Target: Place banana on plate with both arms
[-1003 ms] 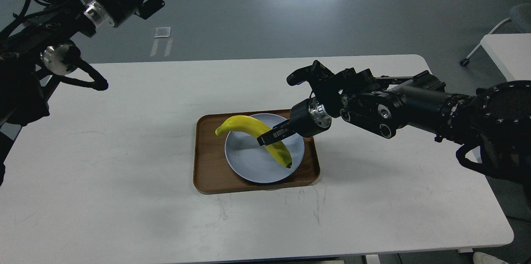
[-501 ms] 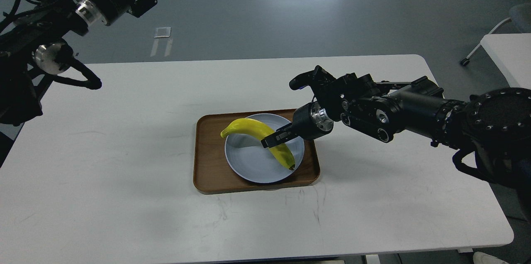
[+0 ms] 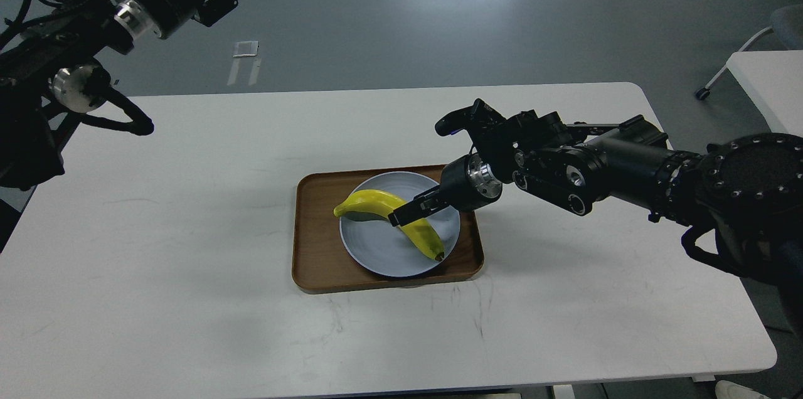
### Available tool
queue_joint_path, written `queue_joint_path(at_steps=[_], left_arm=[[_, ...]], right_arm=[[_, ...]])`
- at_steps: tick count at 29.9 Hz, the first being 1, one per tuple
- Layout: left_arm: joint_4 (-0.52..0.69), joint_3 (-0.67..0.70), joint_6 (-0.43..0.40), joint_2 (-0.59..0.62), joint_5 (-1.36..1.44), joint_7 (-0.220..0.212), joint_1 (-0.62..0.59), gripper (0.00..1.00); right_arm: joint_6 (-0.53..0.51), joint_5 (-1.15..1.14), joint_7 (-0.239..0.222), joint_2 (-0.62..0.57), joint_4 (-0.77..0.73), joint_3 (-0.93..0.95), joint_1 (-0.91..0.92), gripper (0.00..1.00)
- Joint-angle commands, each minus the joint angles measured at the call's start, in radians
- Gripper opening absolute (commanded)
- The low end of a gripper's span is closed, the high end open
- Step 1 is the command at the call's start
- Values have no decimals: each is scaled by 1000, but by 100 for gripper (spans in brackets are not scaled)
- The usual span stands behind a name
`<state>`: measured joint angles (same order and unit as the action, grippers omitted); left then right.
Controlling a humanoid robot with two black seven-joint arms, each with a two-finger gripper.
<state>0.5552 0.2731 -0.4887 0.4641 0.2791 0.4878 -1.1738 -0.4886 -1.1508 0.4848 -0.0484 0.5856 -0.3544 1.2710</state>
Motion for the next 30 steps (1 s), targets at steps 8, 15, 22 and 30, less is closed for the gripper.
queue_joint_path(at_steps=[8, 15, 22, 30], left_arm=[[-11, 0, 0, 5, -1, 1, 25, 99], [-14, 52, 0, -25, -11, 1, 117, 99], [-17, 141, 0, -85, -11, 1, 246, 99], [-73, 143, 0, -159, -11, 1, 309, 99]], right_arm=[[0, 330, -2, -251, 0, 301, -2, 96], [0, 703, -2, -360, -4, 588, -233, 98], [0, 737, 2, -334, -4, 959, -484, 99], [0, 818, 4, -263, -22, 1014, -585, 100]])
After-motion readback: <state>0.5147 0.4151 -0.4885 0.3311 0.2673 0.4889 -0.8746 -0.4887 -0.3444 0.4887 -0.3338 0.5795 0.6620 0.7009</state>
